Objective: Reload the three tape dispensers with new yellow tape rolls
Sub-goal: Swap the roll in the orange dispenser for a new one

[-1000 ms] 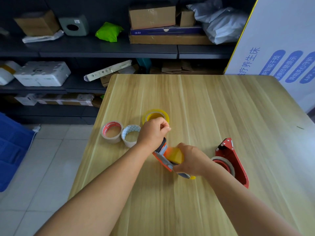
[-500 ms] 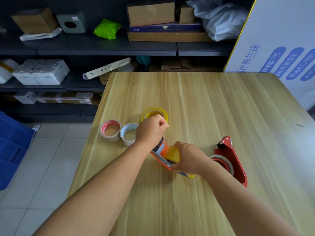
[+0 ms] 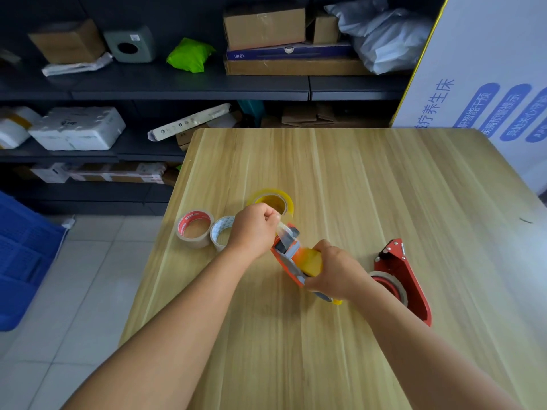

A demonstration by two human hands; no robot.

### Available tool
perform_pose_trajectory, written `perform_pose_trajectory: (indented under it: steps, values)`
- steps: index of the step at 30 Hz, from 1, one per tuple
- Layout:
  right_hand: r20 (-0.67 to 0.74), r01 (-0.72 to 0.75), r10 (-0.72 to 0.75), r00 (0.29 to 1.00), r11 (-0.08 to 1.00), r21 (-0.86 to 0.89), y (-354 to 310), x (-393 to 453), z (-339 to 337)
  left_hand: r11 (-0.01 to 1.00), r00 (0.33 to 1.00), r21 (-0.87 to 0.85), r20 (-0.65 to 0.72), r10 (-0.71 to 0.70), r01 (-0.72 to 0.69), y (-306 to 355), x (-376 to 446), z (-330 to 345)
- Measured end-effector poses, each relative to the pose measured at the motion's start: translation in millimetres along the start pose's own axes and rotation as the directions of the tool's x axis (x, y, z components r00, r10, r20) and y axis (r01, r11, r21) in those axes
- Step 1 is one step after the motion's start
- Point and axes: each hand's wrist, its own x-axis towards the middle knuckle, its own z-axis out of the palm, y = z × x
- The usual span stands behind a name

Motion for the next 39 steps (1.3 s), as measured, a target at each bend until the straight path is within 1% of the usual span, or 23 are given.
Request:
perform_pose_trajectory:
  steps: [3,6,10,12,13,15,17,19,21,24,27,29,30,33,34,36,39]
  values:
    - [-0.001,0.005,-0.005,1.0,1.0,0.003,0,0,-1,0.999,0.999,0.034,0.034,0.005,-0.006,5,-1,-5]
    - [0.006,0.003,-0.003,1.0,1.0,0.019,2,-1,1,1.0,0.998,0.014,0.059,0.0,-0.001,6,-2,-7]
    - [0.013,0.001,-0.001,1.0,1.0,0.012,5,-2,5,0.994,0.981,0.001,0.156,-0.113,0.114,-4,-4,-10]
    - [0.012,0.003,-0.003,1.0,1.0,0.001,5,-2,6,0.984,0.971,-0.041,0.17,-0.166,0.175,-9,-7,-10]
    - [0.01,0.006,-0.005,1.0,1.0,-0.012,5,-3,6,0.981,0.972,-0.059,0.164,-0.171,0.183,-9,-9,-8]
    - [-0.002,0.013,-0.013,1.0,0.998,-0.054,4,-4,8,0.991,0.984,-0.033,0.129,-0.123,0.129,-7,-11,-7]
    - [-0.024,0.016,-0.019,1.0,0.995,-0.097,1,-5,10,0.997,0.995,0.071,0.093,-0.026,0.02,1,-14,-9]
    - [-0.05,0.009,-0.015,0.999,0.992,-0.125,-1,-5,13,0.989,0.995,0.133,0.078,0.06,-0.07,11,-16,-13]
    - [-0.079,0.005,-0.015,0.997,0.992,-0.126,-4,-5,15,0.985,0.994,0.144,0.079,0.081,-0.092,16,-16,-16]
    - [-0.126,0.029,-0.039,0.991,0.997,-0.076,-4,-7,18,0.999,0.995,0.053,0.095,0.004,-0.01,14,-13,-15]
    - [-0.137,0.072,-0.088,0.987,0.991,-0.116,-4,-9,19,0.989,0.99,-0.093,0.098,-0.104,0.113,10,-11,-14]
    - [-0.131,0.091,-0.109,0.985,0.986,-0.137,-4,-8,19,0.984,0.986,-0.114,0.103,-0.128,0.14,8,-11,-13]
    - [-0.127,0.094,-0.112,0.986,0.986,-0.135,-4,-7,19,0.978,0.985,-0.139,0.097,-0.141,0.154,9,-11,-13]
    - [-0.112,0.097,-0.11,0.988,0.988,-0.121,-3,-5,17,0.931,0.973,-0.287,0.109,-0.204,0.227,9,-9,-15]
    - [-0.11,0.1,-0.114,0.987,0.987,-0.123,-3,-5,17,0.926,0.97,-0.295,0.124,-0.209,0.237,8,-9,-15]
    - [-0.111,0.11,-0.126,0.986,0.985,-0.134,-4,-4,18,0.94,0.964,-0.24,0.168,-0.207,0.244,5,-9,-16]
    - [-0.107,0.124,-0.139,0.985,0.983,-0.139,-4,-3,18,0.964,0.968,-0.151,0.162,-0.193,0.217,4,-11,-13]
